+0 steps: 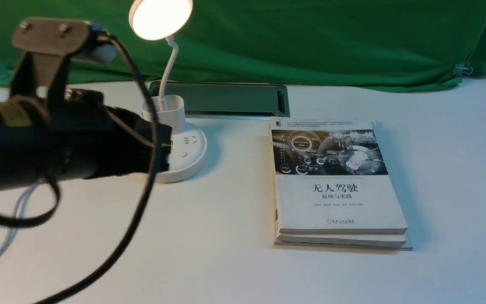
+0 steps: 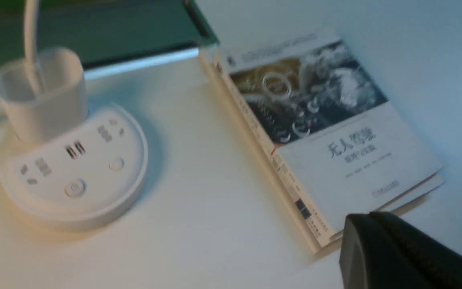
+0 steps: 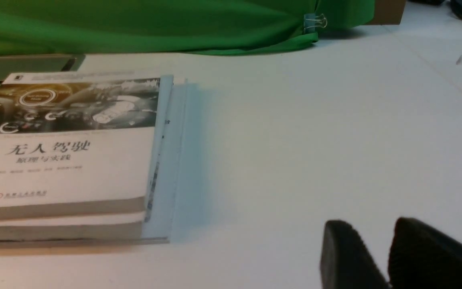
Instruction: Turn on the desk lamp on the white desktop with your hand.
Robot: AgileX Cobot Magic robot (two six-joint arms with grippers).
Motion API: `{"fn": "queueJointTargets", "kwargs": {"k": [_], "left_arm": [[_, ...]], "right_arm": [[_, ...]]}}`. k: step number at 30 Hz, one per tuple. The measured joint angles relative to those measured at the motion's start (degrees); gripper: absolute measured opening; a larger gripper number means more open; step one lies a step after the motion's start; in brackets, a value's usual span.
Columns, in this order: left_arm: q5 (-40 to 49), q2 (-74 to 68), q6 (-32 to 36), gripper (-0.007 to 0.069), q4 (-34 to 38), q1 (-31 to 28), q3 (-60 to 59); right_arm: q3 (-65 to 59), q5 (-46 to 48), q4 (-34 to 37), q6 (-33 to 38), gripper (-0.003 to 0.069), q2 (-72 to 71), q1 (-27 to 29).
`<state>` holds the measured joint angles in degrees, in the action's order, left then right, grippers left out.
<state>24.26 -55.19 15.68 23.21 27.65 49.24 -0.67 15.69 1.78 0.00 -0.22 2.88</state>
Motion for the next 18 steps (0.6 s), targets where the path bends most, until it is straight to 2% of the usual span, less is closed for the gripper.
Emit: {"fn": "queueJointTargets", "kwargs": {"k": [3,8,15,18], "left_arm": [[-4.87,6.77,2.52,0.0001,-1.02,0.00,-2.28],[-12.86,16.32,3.86,0.0001,-6.59,0.00,-8.88],[-12.88,19.90,3.91,0.0001,-9.87,0.00,-14.21],[-10.39,20.15,3.83,0.0001,-14.93,0.00,-14.56]], "right_arm": [[0.00,0.00,0.00,0.00,0.0239,0.00,0.00],[0.00,0.00,0.00,0.00,0.0239,0.00,0.00],[0.00,0.00,0.00,0.00,0.0239,0.00,0.00],[0.00,0.00,0.00,0.00,0.0239,0.00,0.00]]}}
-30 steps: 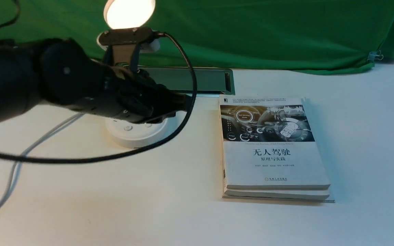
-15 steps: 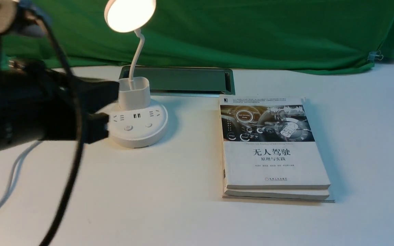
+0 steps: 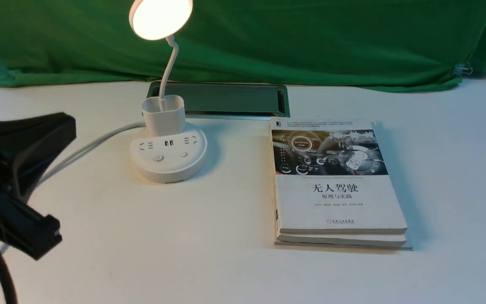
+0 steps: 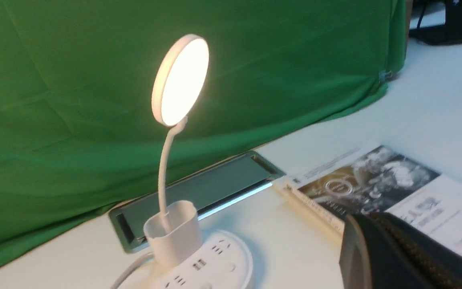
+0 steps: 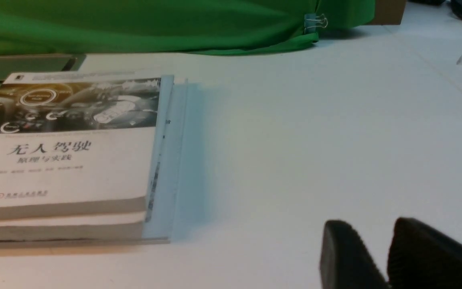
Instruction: Turn on the desk lamp on the white desktop with your hand.
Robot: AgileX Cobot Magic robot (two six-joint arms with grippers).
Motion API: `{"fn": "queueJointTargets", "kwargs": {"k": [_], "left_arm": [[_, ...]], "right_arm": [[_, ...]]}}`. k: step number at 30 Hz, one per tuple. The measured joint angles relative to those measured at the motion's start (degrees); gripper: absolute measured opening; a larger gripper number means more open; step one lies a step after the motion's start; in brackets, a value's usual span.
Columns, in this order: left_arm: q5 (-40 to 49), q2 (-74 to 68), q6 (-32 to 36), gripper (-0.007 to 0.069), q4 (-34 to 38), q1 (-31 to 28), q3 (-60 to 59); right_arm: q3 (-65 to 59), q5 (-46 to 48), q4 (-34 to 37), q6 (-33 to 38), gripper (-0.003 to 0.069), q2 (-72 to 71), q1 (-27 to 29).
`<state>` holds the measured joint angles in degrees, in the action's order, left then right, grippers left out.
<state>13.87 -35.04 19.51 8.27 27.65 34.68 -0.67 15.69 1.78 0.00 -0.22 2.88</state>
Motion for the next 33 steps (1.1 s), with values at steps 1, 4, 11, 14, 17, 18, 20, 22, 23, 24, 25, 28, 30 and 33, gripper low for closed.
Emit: {"fn": "queueJointTargets", "kwargs": {"k": [1,4,11,14,17,18,20,22,23,24,25,28,30,33], "left_arm": [[1.62,0.14,-0.24,0.0001,-1.66,0.00,0.00],[6.31,2.10,-3.60,0.0001,-5.85,0.00,-0.98],[-4.85,14.19,-20.71,0.0001,-16.07,-7.44,-13.21],[-13.42,21.28,-23.59,0.0001,-17.04,-13.11,-19.92],[-20.68,29.48,-24.92,0.0001,-16.70,-19.31,-28.79],[-21.84,31.35,-25.09,0.0001,-16.32,-20.65,-30.82],[-22.74,34.17,-25.35,0.0001,-15.13,-23.59,-34.15],[-19.76,34.82,-25.46,0.0001,-13.57,-25.73,-34.72],[-17.91,34.94,-25.49,0.0001,-12.80,-26.44,-34.89],[-15.67,34.99,-25.54,0.0001,-11.90,-26.89,-34.89],[-14.26,34.98,-25.54,0.0001,-11.31,-27.01,-34.89],[-4.94,35.06,-25.29,0.0001,-7.84,-27.34,-34.89],[-1.71,35.06,-24.32,0.0001,-6.89,-27.34,-34.96],[-0.30,35.06,-21.23,0.0001,-6.24,-27.34,-34.96]], "right_arm": [[0.00,0.00,0.00,0.00,0.0239,0.00,0.00],[0.00,0.00,0.00,0.00,0.0239,0.00,0.00],[0.00,0.00,0.00,0.00,0.0239,0.00,0.06],[0.00,0.00,0.00,0.00,0.0239,0.00,0.06],[0.00,0.00,0.00,0.00,0.0239,0.00,0.06],[0.00,0.00,0.00,0.00,0.0238,0.00,0.06],[0.00,0.00,0.00,0.00,0.0238,0.00,0.06],[0.00,-0.10,0.00,0.00,0.0238,0.00,0.06],[0.00,-0.02,0.00,0.00,0.0238,0.00,0.06],[0.00,-0.10,0.00,0.00,0.0238,0.00,0.06],[0.00,-0.09,0.00,0.00,0.0238,0.00,0.06],[0.00,-0.09,0.00,0.00,0.0238,0.00,0.06],[0.00,-0.09,0.00,0.00,0.0238,0.00,0.06],[0.00,-0.09,0.00,0.00,0.0238,0.00,0.06]]}}
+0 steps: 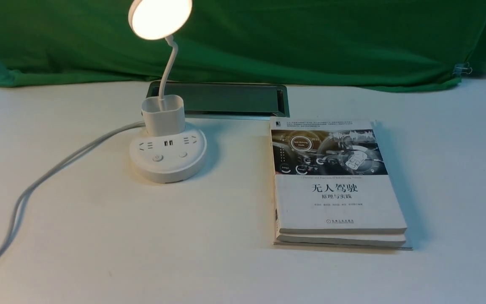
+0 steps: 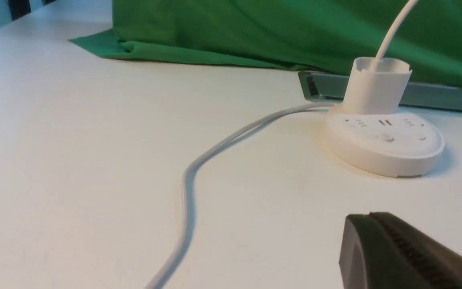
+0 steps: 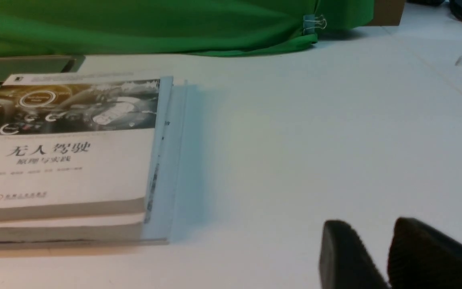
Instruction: Turn on the desk lamp on the white desktop with your hand.
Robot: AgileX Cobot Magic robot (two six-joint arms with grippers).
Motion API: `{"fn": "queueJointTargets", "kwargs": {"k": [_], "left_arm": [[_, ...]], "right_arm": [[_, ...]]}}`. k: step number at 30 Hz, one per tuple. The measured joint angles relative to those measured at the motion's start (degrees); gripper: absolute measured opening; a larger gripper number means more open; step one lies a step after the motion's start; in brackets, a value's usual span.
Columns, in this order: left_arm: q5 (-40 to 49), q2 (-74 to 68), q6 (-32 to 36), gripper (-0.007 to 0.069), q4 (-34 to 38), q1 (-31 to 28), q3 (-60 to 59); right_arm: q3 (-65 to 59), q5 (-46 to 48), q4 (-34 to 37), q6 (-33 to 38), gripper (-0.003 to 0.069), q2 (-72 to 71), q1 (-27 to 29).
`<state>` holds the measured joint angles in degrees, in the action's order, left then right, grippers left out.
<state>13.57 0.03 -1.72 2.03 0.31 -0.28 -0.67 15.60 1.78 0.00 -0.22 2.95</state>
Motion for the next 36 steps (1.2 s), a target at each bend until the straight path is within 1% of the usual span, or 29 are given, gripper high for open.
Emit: {"fn": "queueJointTargets", "kwargs": {"k": [6,36], "left_arm": [[-0.44,0.05,1.72,0.0001,0.22,0.00,0.00],[-0.56,0.11,1.72,0.0001,0.22,0.00,0.00]], "right_arm": [[0.00,-0.13,0.00,0.00,0.0238,0.00,0.00],[0.00,-0.13,0.00,0.00,0.0238,0.00,0.00]]}}
